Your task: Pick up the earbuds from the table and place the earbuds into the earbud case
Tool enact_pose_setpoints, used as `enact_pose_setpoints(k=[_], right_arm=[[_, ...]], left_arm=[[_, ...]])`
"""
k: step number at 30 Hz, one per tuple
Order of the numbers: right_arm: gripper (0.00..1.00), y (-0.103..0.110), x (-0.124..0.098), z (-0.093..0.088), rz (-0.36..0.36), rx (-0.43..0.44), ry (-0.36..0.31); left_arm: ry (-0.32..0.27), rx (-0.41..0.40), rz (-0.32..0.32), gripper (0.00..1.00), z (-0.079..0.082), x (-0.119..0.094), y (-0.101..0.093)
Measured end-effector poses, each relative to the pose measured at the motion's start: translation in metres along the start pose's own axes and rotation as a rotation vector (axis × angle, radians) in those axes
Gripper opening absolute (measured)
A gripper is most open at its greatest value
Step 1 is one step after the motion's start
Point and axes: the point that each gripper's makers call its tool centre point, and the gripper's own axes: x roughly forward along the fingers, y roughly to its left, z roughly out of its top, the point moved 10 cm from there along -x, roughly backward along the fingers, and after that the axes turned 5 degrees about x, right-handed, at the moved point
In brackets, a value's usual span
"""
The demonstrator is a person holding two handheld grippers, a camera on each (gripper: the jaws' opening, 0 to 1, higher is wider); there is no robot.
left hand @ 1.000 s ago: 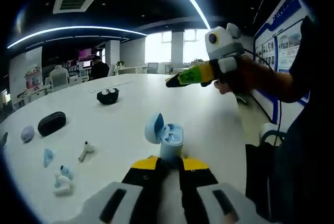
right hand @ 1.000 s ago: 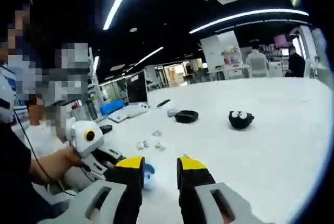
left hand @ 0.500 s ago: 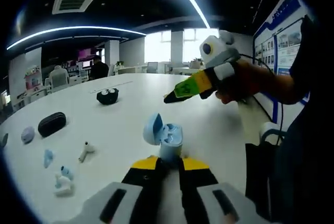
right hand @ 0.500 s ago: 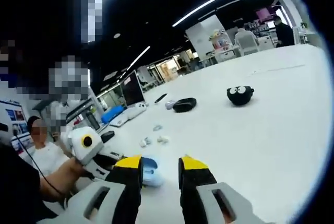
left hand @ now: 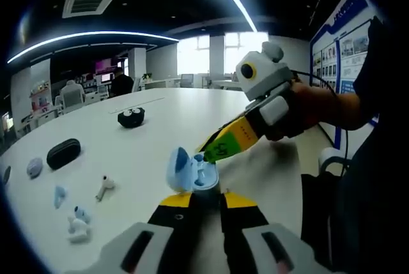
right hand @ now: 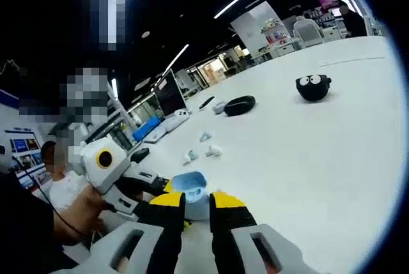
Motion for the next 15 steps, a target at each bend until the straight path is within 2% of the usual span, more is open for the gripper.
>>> enact_pose_setpoints(k=[10,15], right_arm=[[0.13,0.009,0.003,-0.007,0.006,-0.046,0.025],[0.13,0.012,0.002,-0.009,0.006,-0.088,0.027]], left_arm=[[-0.015,-0.019,0.002,0.19,-0.001,0.002,-0.001],[-0.008,-0.002,0.003,0.2,0.001,0.001,-0.002]])
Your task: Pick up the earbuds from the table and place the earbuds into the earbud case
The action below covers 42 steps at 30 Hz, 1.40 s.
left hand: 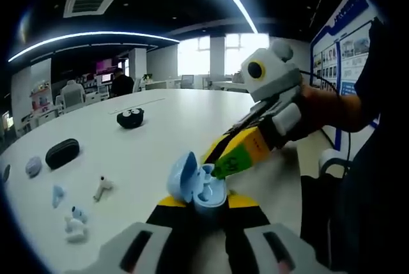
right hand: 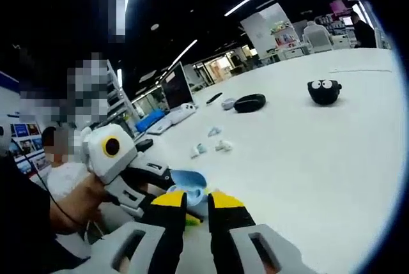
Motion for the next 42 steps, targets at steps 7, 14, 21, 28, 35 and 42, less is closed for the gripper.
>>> enact_pose_setpoints(k=[7,14,21,28,35,42], right_arm=[[0.14,-0.002,-0.003,0.0,0.019,-0.015,0.006],[0.17,-0.003,-0.01,0.008,0.03,-0.032,0.005],[0.16,-0.002,-0.014,0.043,0.028,-0.18,0.005],[0.16,0.0,0.014,0.072,0.014,-0.376,0.099],[0.16,0.003,0.052,0.079,0.034,-0.464,0.178],[0.16,0.009,0.088,0.083,0.059,-0.522,0.231]], left_arm=[[-0.008,0.005,-0.005,0.2,-0.001,-0.001,-0.003],[-0.018,0.0,0.002,0.2,-0.002,-0.002,-0.005],[-0.024,0.002,0.004,0.19,-0.003,-0.003,-0.006],[-0.03,0.001,0.011,0.19,-0.004,-0.004,-0.006],[-0.041,-0.013,0.016,0.19,-0.007,-0.005,-0.006],[-0.049,-0.02,0.017,0.19,-0.008,-0.005,-0.006]])
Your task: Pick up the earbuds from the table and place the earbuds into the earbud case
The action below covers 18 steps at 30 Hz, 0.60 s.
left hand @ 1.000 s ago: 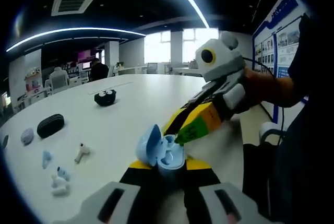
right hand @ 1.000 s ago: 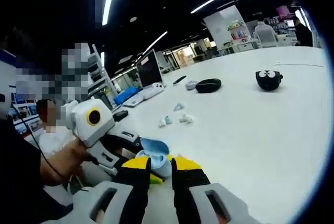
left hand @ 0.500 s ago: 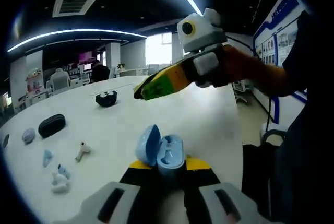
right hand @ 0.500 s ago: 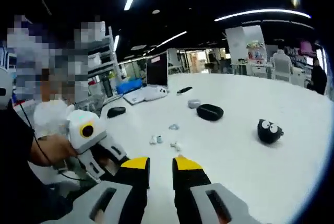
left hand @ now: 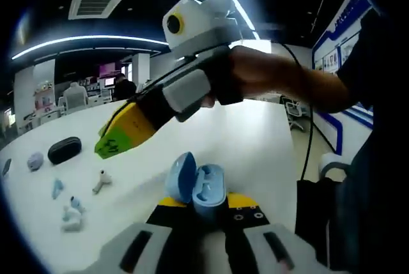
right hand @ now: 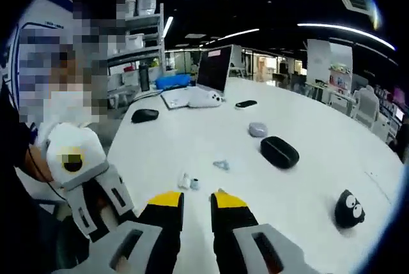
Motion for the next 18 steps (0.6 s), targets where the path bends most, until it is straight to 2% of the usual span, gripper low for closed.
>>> enact_pose_setpoints(k=[7,13,14,16,18], right_arm=[[0.16,-0.015,0.03,0.015,-0.005,-0.032,0.057],[0.16,-0.037,0.061,0.018,-0.047,-0.186,0.142],[0.16,-0.04,0.066,0.019,-0.047,-0.226,0.147],[0.16,-0.04,0.073,0.019,-0.038,-0.238,0.153],[0.15,-0.041,0.08,0.019,-0.018,-0.29,0.16]], left_arm=[[-0.004,0.001,0.002,0.19,0.0,0.001,-0.001],[-0.006,-0.003,0.001,0.19,-0.001,0.001,-0.002],[-0.006,-0.004,0.0,0.19,-0.001,0.001,-0.002],[-0.007,-0.005,0.0,0.19,-0.001,0.001,-0.002],[-0.009,-0.004,0.001,0.19,-0.002,0.002,-0.002]])
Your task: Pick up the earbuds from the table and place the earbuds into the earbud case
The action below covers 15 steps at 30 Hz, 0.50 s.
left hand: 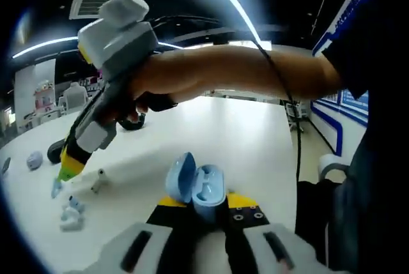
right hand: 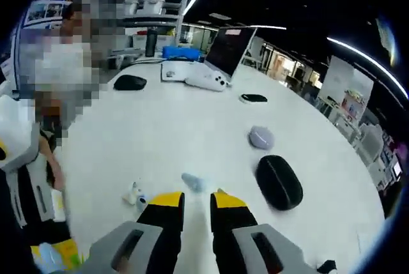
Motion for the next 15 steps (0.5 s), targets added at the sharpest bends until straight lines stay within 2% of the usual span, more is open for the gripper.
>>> enact_pose_setpoints(k=[7,12,15], right_arm=[[0.15,0.0,0.017,0.001,-0.019,-0.14,0.052],[0.15,-0.003,0.023,0.005,-0.001,-0.139,0.036],[0.1,-0.006,0.025,0.005,-0.003,-0.147,0.045]], left_arm=[[-0.001,-0.001,0.001,0.19,-0.001,0.0,0.0],[-0.002,-0.001,0.001,0.19,-0.001,-0.001,0.0],[-0.003,-0.002,0.0,0.19,-0.001,-0.001,0.0]])
